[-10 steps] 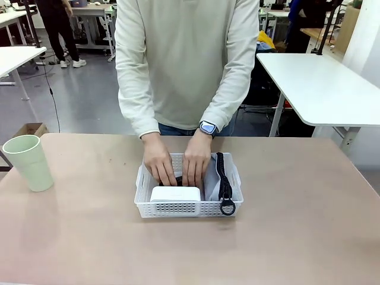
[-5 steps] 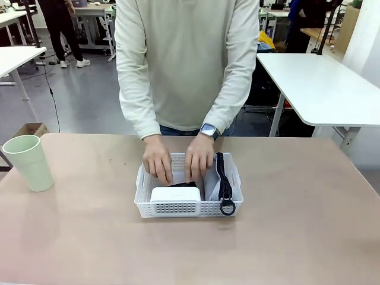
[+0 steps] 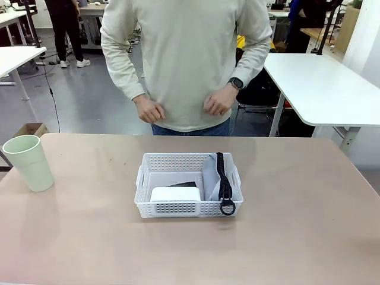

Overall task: Efficiently arrange items inside the basket to fit them all.
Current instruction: Pick up the Reusable plastic cup and place it inside the Organizing basket.

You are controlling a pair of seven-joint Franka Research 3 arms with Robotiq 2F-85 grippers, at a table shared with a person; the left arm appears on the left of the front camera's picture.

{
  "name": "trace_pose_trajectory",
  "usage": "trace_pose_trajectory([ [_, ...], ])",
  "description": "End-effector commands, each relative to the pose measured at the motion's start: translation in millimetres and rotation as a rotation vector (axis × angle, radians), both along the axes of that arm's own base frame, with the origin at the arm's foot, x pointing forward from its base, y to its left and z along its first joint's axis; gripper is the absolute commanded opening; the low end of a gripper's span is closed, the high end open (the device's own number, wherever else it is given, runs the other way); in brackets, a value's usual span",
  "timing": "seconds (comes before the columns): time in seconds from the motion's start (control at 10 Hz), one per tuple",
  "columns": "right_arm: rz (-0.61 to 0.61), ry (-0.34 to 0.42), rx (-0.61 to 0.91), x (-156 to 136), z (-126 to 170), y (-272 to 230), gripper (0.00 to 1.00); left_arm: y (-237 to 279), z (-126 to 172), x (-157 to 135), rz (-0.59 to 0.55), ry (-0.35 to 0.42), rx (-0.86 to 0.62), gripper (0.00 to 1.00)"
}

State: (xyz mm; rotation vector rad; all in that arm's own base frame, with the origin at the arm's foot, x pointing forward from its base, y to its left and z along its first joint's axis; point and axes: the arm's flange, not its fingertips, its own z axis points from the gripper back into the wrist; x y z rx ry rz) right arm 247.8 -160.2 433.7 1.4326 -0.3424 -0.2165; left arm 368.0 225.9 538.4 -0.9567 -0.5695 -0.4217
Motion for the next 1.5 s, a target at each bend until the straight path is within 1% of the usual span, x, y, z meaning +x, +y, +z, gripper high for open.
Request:
trace_pose_trajectory([
  [0.0, -0.010, 0.000, 0.026, 0, 6, 2, 1.00, 0, 2, -2, -0.010, 0.000, -0.008, 1.00],
  [0.1, -0.010, 0.000, 0.026, 0, 6, 2, 1.00, 0, 0, 0, 0.000, 0.000, 0.000, 1.00],
  [0.2, -0.010, 0.000, 0.026, 0, 6, 2, 1.00, 4, 9, 12, -0.062, -0.216, 0.100, 1.00],
  [0.3, -0.010, 0.000, 0.026, 0, 6, 2, 1.00, 12, 8, 19, -0.157, -0.429, 0.197, 1.00],
  [0.4, -0.010, 0.000, 0.026, 0, 6, 2, 1.00, 22, -7, 24, -0.166, -0.563, 0.282, 1.00],
  [0.5, -0.010, 0.000, 0.026, 0, 6, 2, 1.00, 31, -30, 31, -0.001, -0.715, 0.409, 1.00],
  [0.6, -0.010, 0.000, 0.026, 0, 6, 2, 1.00, 33, -45, 37, 0.024, -0.730, 0.459, 1.00],
  [0.7, -0.010, 0.000, 0.026, 0, 6, 2, 1.00, 41, -47, 46, 0.047, -0.721, 0.447, 1.00],
  [0.8, -0.010, 0.000, 0.026, 0, 6, 2, 1.00, 38, -15, 34, -0.101, -0.588, 0.399, 1.00],
  [1.0, -0.010, 0.000, 0.026, 0, 6, 2, 1.00, 38, -15, 34, -0.101, -0.588, 0.399, 1.00],
  [1.1, -0.010, 0.000, 0.026, 0, 6, 2, 1.00, 45, -35, 41, -0.050, -0.641, 0.438, 1.00],
  [1.2, -0.010, 0.000, 0.026, 0, 6, 2, 1.00, 39, -39, 63, -0.048, -0.700, 0.547, 1.00],
  [1.3, -0.010, 0.000, 0.026, 0, 6, 2, 1.00, 53, -59, 78, -0.187, -0.703, 0.541, 1.00],
  [1.4, -0.010, 0.000, 0.026, 0, 6, 2, 1.00, 67, -79, 79, -0.355, -0.736, 0.507, 1.00],
])
